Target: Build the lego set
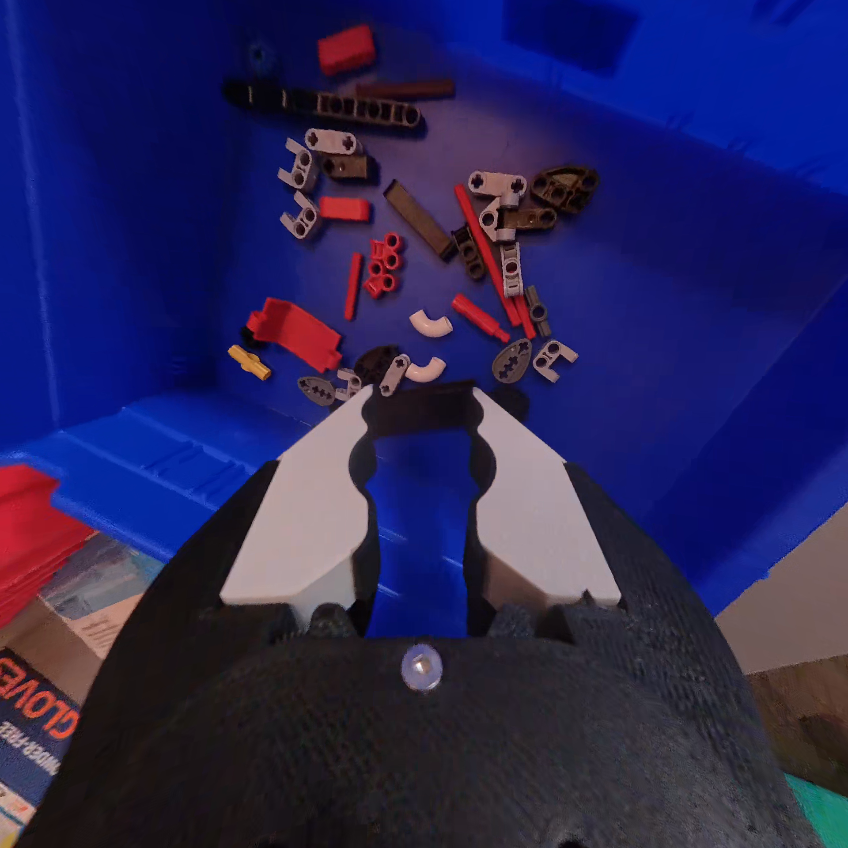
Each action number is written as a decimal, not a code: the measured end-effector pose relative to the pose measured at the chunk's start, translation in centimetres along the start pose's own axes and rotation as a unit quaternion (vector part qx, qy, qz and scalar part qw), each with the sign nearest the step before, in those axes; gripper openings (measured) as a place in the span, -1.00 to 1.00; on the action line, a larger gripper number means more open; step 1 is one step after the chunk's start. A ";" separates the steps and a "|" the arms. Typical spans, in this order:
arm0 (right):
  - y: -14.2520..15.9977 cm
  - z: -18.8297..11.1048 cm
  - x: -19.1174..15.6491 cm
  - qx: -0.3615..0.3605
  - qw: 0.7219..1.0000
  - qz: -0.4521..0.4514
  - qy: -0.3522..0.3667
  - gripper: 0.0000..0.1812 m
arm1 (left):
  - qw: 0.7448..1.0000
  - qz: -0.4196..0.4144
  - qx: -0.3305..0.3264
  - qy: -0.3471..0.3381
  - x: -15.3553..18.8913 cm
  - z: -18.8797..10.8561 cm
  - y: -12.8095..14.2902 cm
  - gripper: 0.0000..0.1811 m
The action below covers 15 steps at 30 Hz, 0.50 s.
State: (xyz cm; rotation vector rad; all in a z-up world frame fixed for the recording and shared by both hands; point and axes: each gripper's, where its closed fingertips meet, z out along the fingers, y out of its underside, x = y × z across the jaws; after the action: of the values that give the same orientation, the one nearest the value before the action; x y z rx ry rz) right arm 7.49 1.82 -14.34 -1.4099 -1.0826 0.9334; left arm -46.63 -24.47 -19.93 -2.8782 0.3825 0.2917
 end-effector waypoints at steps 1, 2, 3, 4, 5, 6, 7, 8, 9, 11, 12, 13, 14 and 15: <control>0.0 0.0 0.0 0.000 1.000 0.001 0.001 -0.73 | 1.000 0.009 -0.005 -0.004 -0.2 0.3 -0.3 -0.64; 0.0 0.0 0.1 0.001 1.000 0.001 0.002 -0.73 | 1.000 0.016 -0.006 -0.007 -0.4 0.5 -0.7 -0.67; 0.0 0.0 0.1 0.001 1.000 0.001 0.003 -0.73 | 1.000 0.020 -0.004 -0.008 -0.6 0.7 -1.2 -0.69; 0.0 0.0 0.1 0.000 1.000 0.000 0.003 -0.73 | 1.000 0.024 -0.002 -0.007 -0.8 1.0 -1.7 -0.71; 0.0 0.0 0.1 0.000 1.000 -0.001 0.004 -0.74 | 1.000 0.027 0.000 -0.005 -1.0 1.3 -2.2 -0.73; 0.0 0.0 0.1 0.001 1.000 -0.002 0.004 -0.74 | 1.000 0.030 0.001 -0.002 -1.1 1.6 -2.6 -0.75; 0.0 0.0 0.1 0.002 1.000 -0.002 0.005 -0.74 | 0.999 0.033 0.001 0.000 -1.2 1.9 -3.0 -0.76; -0.1 0.0 0.1 0.002 1.000 -0.003 0.005 -0.74 | 0.999 0.037 0.002 0.000 -1.4 2.2 -3.3 -0.77; -0.1 0.0 0.1 0.002 1.000 -0.002 0.006 -0.74 | 0.999 0.039 0.001 -0.002 -1.6 2.5 -3.6 -0.77; 0.0 0.0 0.2 0.002 1.000 0.001 0.006 -0.74 | 0.999 0.042 -0.002 0.002 -1.7 3.1 -3.9 -0.77; 0.0 0.0 0.2 0.002 1.000 0.002 0.006 -0.74 | 0.999 0.045 -0.004 0.003 -1.7 3.3 -4.0 -0.77; 0.0 0.0 0.2 0.002 1.000 0.003 0.006 -0.74 | 0.999 0.047 -0.007 0.004 -1.7 3.6 -4.1 -0.78; 0.0 0.0 0.3 0.002 1.000 0.004 0.006 -0.74 | 0.999 0.049 -0.012 0.005 -1.8 3.8 -4.1 -0.78; 0.0 0.0 0.3 0.002 1.000 0.005 0.006 -0.74 | 0.999 0.050 -0.017 0.006 -1.8 4.0 -4.0 -0.79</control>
State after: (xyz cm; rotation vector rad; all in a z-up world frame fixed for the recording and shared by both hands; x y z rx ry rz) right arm 7.58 2.07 -14.30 -1.4181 -1.0648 0.9327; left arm -47.86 -19.31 -22.63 -2.9000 0.5302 0.3017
